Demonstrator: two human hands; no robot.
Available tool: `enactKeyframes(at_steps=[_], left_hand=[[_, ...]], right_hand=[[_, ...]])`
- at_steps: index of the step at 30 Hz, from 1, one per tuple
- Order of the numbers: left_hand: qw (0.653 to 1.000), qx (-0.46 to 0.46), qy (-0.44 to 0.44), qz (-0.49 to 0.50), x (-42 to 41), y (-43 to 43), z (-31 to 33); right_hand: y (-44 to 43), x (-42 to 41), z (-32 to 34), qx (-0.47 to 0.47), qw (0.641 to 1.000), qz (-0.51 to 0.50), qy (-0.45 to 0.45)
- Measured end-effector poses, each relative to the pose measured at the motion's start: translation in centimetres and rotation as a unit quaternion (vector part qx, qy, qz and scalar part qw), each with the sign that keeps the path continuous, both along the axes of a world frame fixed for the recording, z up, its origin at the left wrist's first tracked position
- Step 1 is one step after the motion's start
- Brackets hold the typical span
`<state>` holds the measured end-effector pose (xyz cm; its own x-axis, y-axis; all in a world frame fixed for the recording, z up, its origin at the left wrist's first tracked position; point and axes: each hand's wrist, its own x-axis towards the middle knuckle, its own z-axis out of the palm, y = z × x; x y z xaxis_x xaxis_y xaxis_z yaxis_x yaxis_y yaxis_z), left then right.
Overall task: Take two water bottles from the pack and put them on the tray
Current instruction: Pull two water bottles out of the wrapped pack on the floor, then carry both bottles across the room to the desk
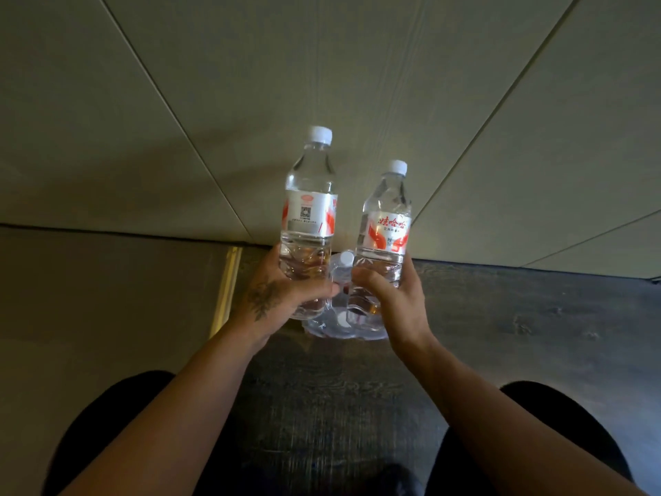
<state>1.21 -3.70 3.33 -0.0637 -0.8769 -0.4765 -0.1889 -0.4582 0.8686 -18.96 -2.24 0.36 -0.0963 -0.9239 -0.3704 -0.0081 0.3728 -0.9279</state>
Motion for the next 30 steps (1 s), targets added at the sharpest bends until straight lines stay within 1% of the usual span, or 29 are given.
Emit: enactKeyframes(at_steps=[3, 6, 10, 14, 21, 27, 30], left_hand=[[1.000, 0.003, -0.012, 0.004, -0.1, 0.3, 2.4], [1.000, 0.011, -0.007, -0.004, -0.4, 0.7, 7.3], [0.999, 0.019, 0.003, -0.030, -1.0, 2.0, 17.6], [0.998, 0.049, 0.032, -0.039, -1.6, 3.3, 29.6], [0.998, 0.061, 0.014, -0.026, -2.7, 6.3, 48.0], [0.999, 0.046, 0.022, -0.004, -4.4, 9.0, 60.0], [0.999, 0.042, 0.027, 0.003, -5.5, 9.9, 63.6]], right_hand=[[0.3, 0.1, 2.9, 0.006, 1.000, 0.000, -0.008], [0.9, 0.0, 8.3, 0.009, 1.000, -0.007, -0.007], [2.3, -0.3, 18.7, 0.018, 1.000, -0.014, 0.002], [3.8, -1.0, 30.1, 0.024, 1.000, -0.011, -0.006], [6.1, -2.5, 49.3, 0.021, 0.999, -0.037, -0.024], [8.5, -3.9, 60.2, 0.022, 0.997, -0.050, -0.061], [9.4, -4.8, 63.3, 0.020, 0.996, -0.050, -0.069]])
